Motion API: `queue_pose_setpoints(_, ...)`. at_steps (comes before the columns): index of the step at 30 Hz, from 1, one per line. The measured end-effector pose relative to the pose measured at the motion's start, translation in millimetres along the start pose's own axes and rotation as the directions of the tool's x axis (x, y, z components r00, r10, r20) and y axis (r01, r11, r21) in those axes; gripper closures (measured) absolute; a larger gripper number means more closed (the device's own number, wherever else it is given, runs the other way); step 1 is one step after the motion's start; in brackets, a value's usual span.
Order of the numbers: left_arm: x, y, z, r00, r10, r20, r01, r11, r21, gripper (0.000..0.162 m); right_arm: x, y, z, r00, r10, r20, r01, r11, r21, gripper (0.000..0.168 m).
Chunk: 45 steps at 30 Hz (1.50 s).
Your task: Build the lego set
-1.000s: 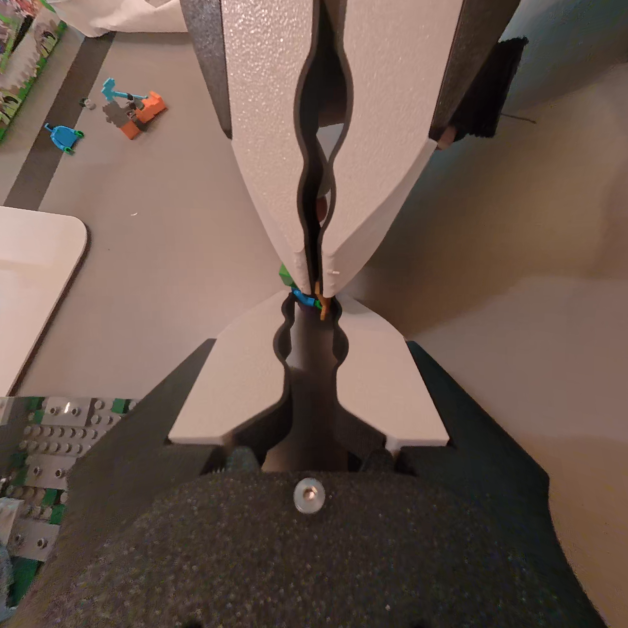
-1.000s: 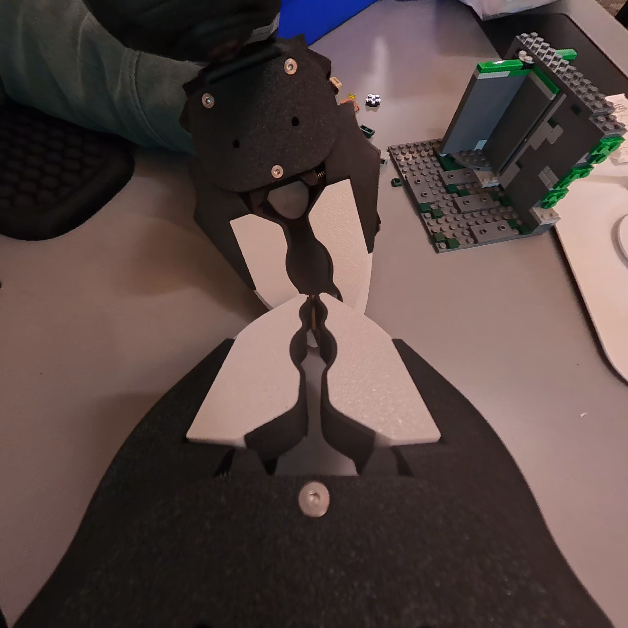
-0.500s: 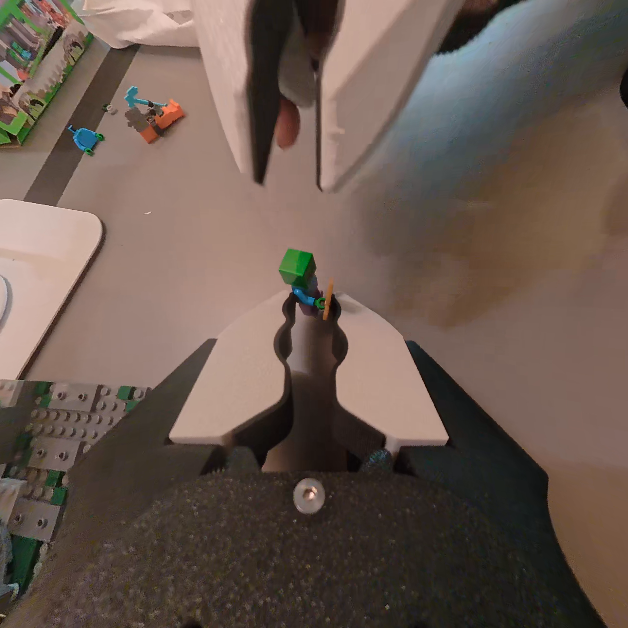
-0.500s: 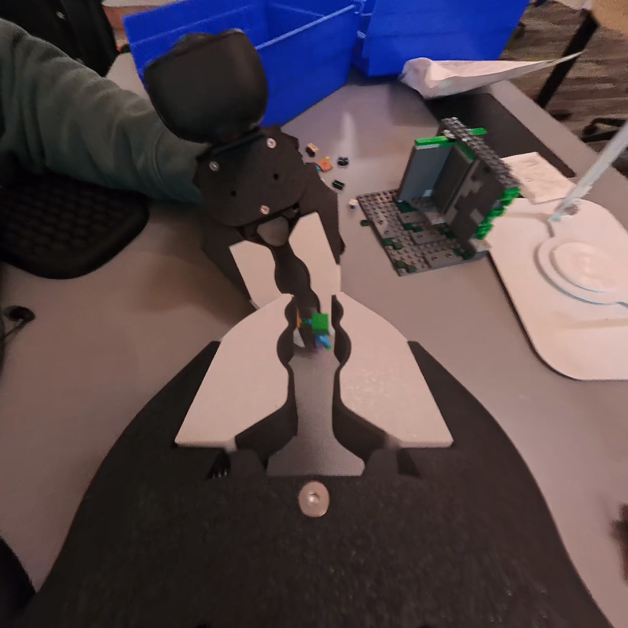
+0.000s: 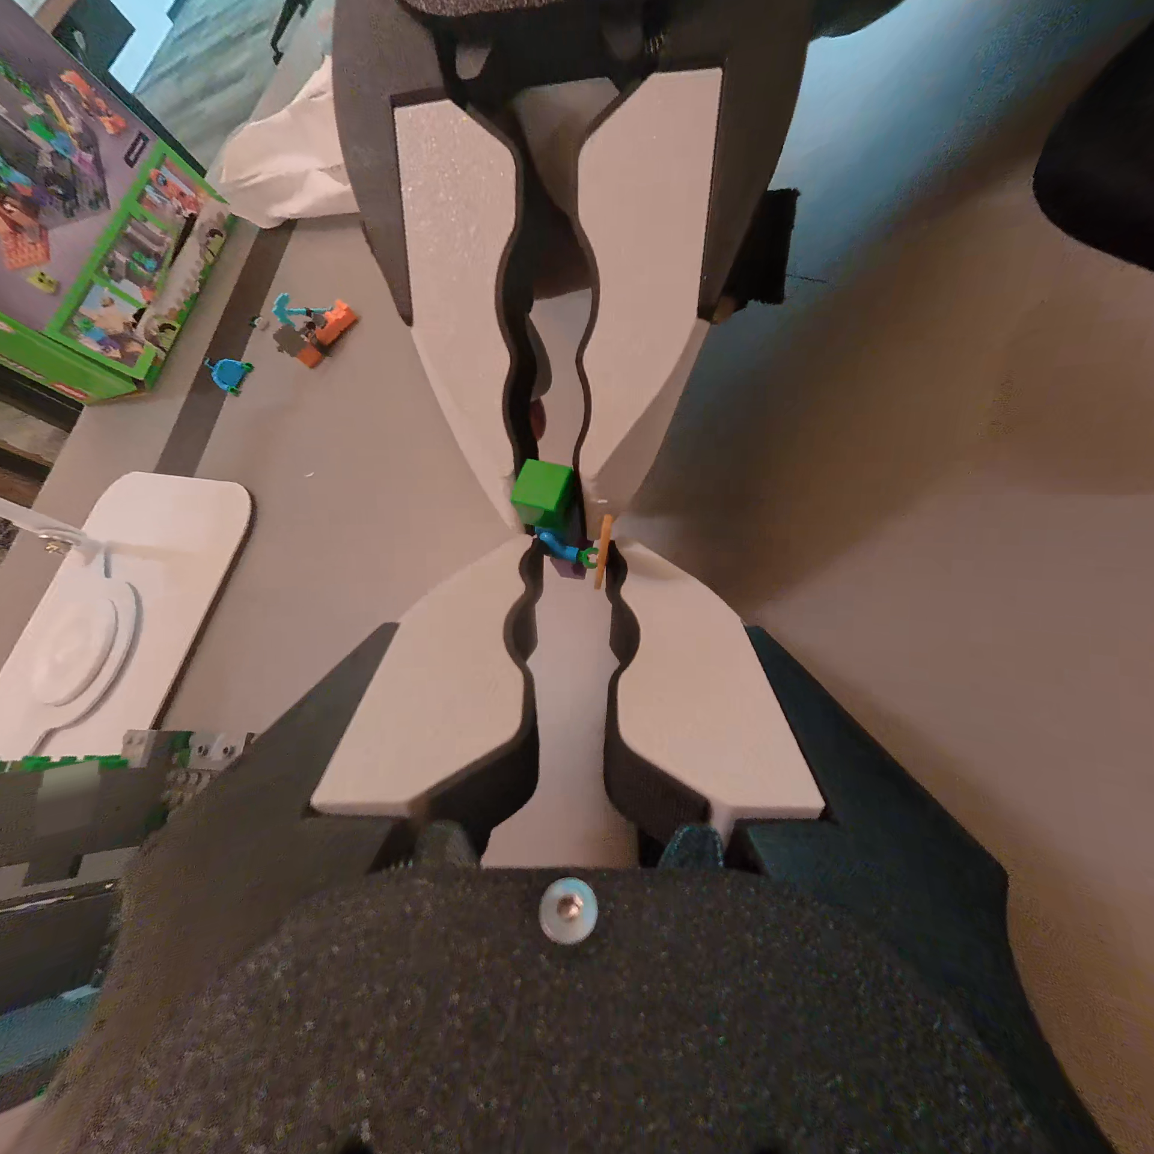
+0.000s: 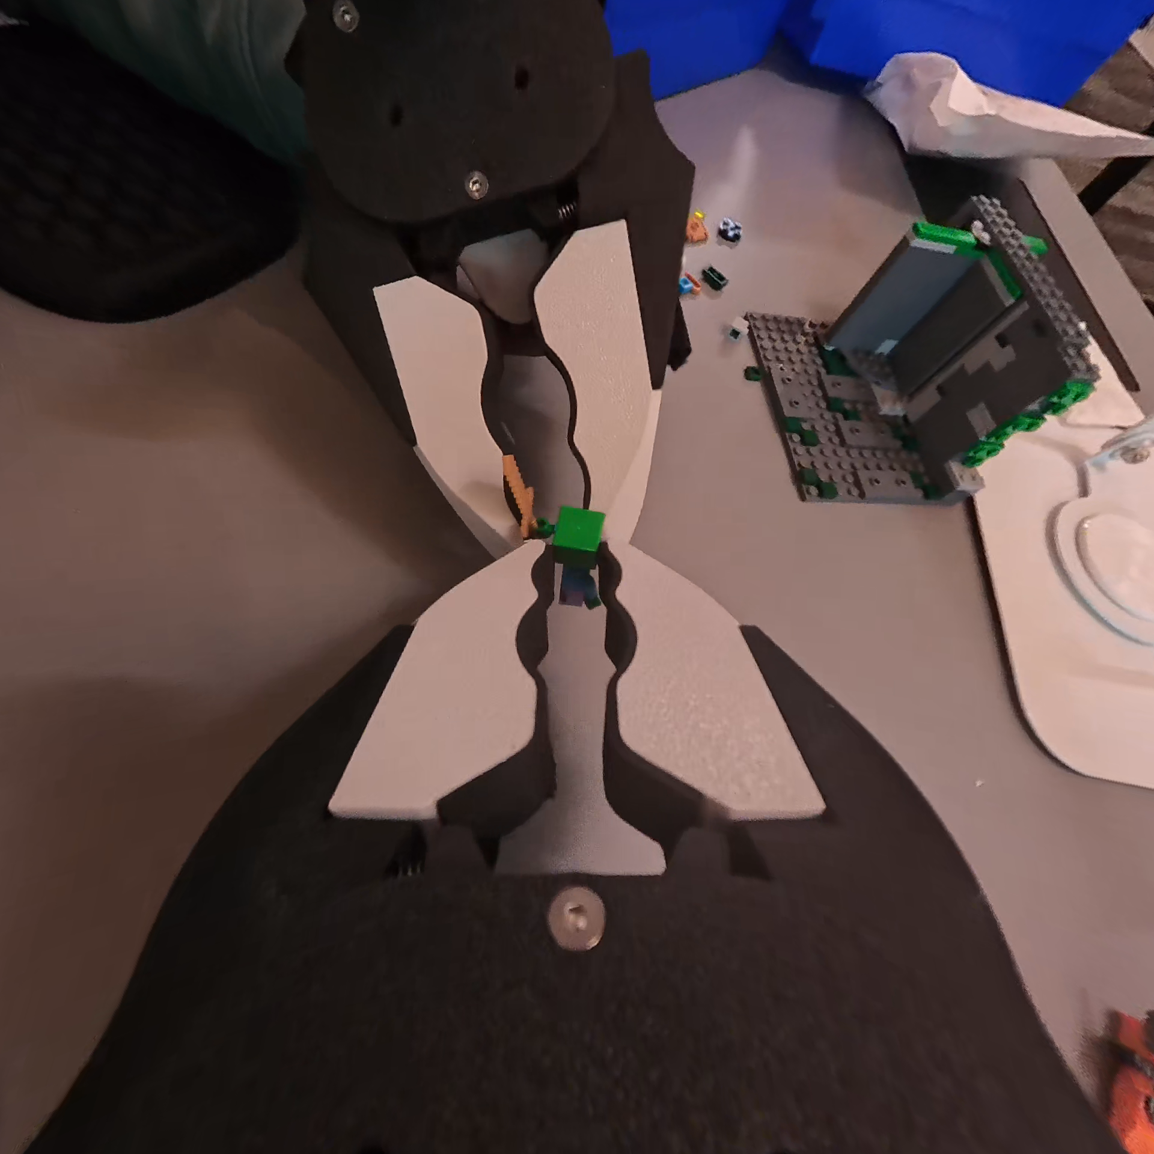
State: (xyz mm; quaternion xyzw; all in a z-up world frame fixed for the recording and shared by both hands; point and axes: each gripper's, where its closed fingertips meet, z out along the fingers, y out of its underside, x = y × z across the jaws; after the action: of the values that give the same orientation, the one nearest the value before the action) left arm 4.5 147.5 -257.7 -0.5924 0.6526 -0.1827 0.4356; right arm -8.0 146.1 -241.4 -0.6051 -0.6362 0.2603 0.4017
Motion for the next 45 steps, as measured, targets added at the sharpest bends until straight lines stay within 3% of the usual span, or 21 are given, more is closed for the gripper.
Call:
queue_pose_setpoints(20, 22.7, -3.1, -7.6, 0.994, 0.1, 0.038, -0.099, 0.994, -0.04, 0.144, -26.3, -1.3, -2.6, 0.985, -0.162, 0.066, 0.163, 0.987, -0.011, 0.156)
queue_pose_setpoints(36, 42.3, 4.2, -8.9, 0.997, 0.078, -0.027, -0.08, 0.995, -0.064, 0.147, -44.7, 3.7, 4.9, 0.974, -0.166, 0.154, 0.171, 0.985, -0.016, 0.156)
queue_pose_setpoints(45, 37.9, -0.4, -8.1, 0.996, 0.09, 0.006, -0.09, 0.994, -0.054, 0.146, -40.5, 2.5, -0.1, 0.977, -0.171, 0.126, 0.177, 0.983, -0.041, 0.156)
